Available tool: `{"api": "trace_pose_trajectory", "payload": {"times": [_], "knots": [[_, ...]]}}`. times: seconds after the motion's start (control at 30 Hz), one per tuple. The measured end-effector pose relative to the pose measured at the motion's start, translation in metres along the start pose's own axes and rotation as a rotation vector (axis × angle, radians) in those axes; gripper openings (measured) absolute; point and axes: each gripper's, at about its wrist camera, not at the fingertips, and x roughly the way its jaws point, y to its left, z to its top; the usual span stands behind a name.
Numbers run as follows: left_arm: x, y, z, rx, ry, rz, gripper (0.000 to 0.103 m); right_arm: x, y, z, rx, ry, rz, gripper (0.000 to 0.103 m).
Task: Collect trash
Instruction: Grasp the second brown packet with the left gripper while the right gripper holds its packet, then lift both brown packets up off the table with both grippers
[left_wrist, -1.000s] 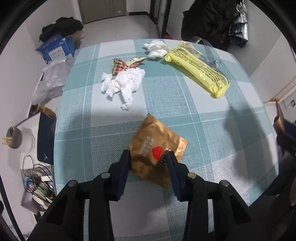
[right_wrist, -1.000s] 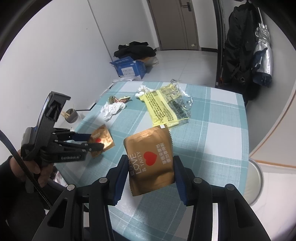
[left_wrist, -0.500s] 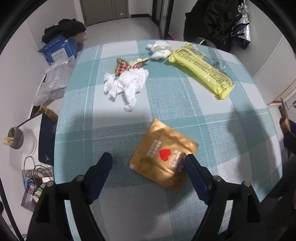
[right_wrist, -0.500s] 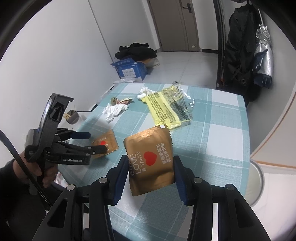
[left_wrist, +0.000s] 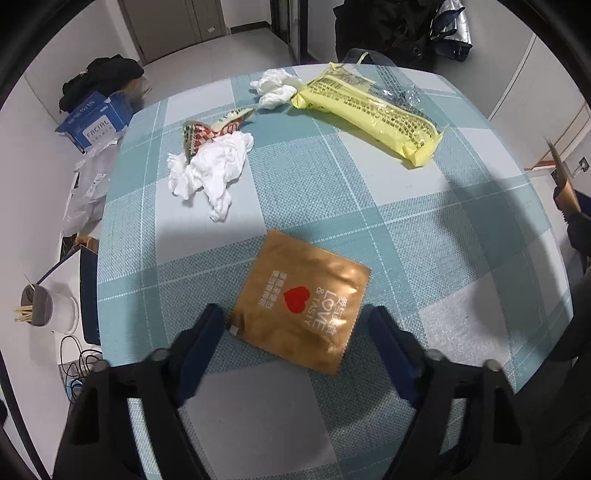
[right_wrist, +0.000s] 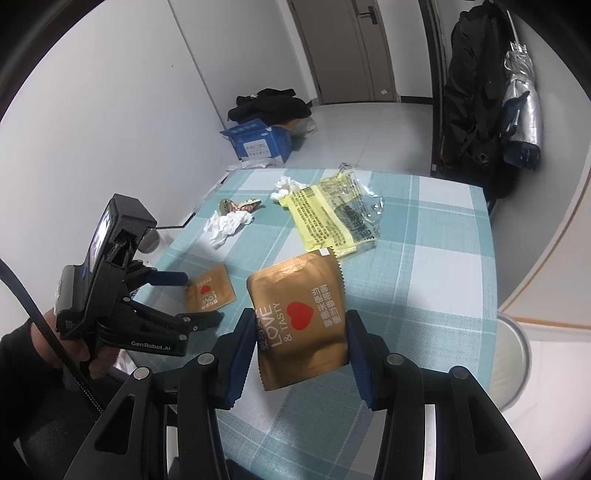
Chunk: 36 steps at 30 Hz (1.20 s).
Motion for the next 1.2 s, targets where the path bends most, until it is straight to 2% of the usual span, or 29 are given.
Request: {"api": "trace_pose_trajectory", "payload": {"times": [0.07,0.17,0.33,0.4,0.53,0.57,1.03,1.2], "knots": [[-0.001,0.005,0.002,-0.023,-0.004,-0.005,0.058,0.000,0.000,0.000,0.003,0.001,0.003,0.047],[-0.001,0.011,0.005,-0.057,-0.009,-0.029,0.056,0.000,0.000,-0.001,0.000,0.005,0.004,0.047],[0.001,0.010,0.002,-0.053,-0.018,-0.023,0.054,0.000,0.002,-0.001,-0.003,0.004,0.006,0.047],[0.000,0.013,0.002,-0.072,-0.023,-0.025,0.047,0.000,0.002,-0.001,-0.004,0.001,0.007,0.047],[0.000,0.023,0.002,-0.123,-0.027,-0.058,0.043,0.000,0.002,-0.002,-0.004,0.000,0.006,0.047],[0.000,0.023,0.002,-0.123,-0.030,-0.048,0.039,0.001,0.002,-0.002,-0.005,0.002,0.004,0.047],[-0.011,0.017,-0.006,-0.114,-0.065,-0.029,0.035,-0.004,0.000,-0.001,0.018,-0.011,-0.005,0.047],[-0.030,0.012,-0.008,-0.117,-0.116,-0.035,0.035,-0.012,-0.002,0.000,0.031,-0.030,0.001,0.047]]}}
